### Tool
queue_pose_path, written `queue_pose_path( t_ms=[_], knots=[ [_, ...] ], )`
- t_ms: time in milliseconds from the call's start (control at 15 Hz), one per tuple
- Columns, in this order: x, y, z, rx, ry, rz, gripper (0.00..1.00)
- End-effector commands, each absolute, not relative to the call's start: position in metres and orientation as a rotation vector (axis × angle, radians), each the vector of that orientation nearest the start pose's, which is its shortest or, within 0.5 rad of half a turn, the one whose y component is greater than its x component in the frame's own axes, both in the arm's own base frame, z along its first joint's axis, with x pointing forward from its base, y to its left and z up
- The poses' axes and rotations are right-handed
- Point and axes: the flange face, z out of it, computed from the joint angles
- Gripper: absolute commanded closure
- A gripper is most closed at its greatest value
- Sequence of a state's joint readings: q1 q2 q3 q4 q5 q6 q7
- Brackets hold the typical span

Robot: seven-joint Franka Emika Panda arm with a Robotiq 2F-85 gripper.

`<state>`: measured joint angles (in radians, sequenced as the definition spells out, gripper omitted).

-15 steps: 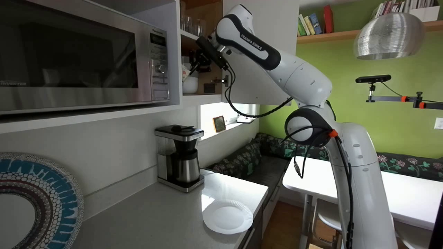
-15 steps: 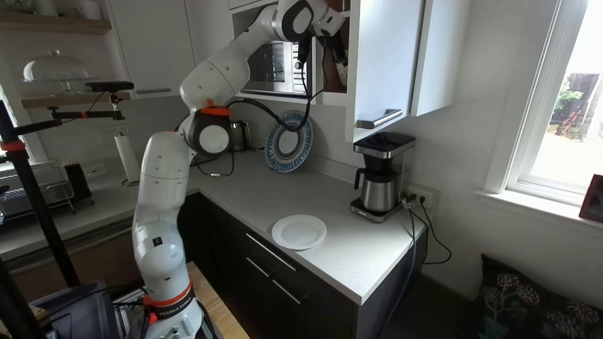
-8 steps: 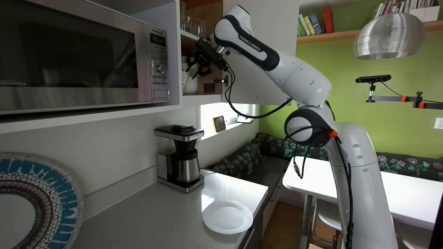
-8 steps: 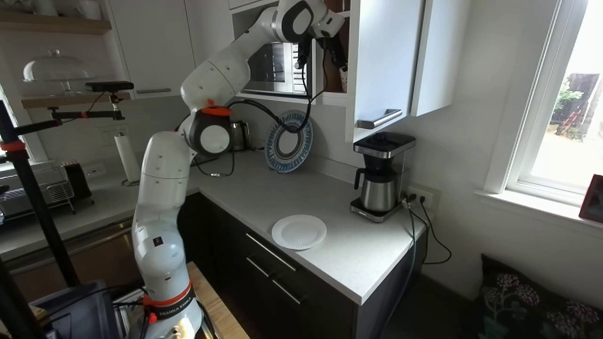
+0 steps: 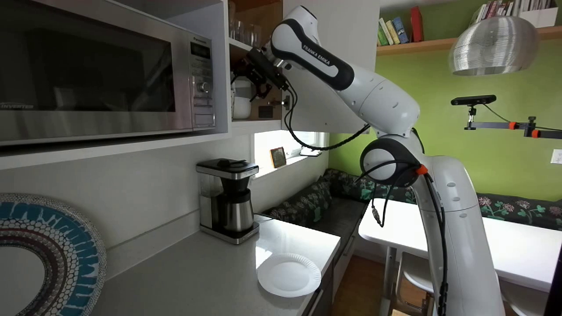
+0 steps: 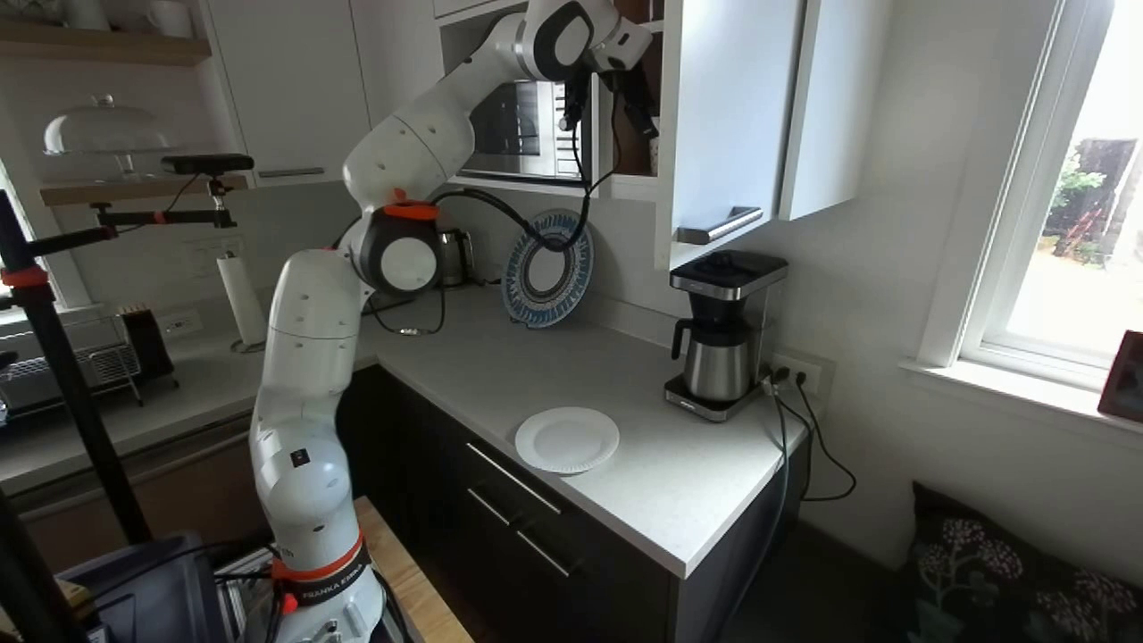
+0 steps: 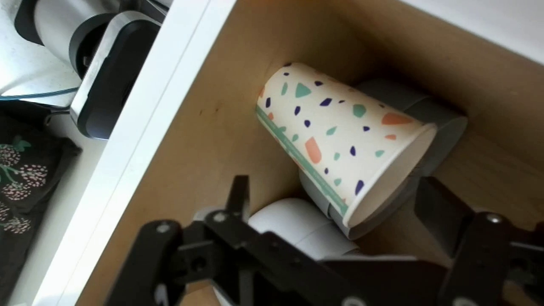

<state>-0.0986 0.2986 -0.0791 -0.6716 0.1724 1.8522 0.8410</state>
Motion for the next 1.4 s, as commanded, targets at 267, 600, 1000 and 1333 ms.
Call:
queue_pose_path(
  t_ms=[267,600,1000,1333],
  knots=[
    [0.546,-0.072,0.926,-2.187,1.144,-1.101,0.00],
    [0.518,-0.079,0.947,-2.157,1.150,-1.140,0.00],
    [0.487,-0.094,0.961,-2.143,1.057,-1.090,0.00],
    [0.467,-0.115,0.940,-2.209,0.970,-0.893,0.00]
  ],
)
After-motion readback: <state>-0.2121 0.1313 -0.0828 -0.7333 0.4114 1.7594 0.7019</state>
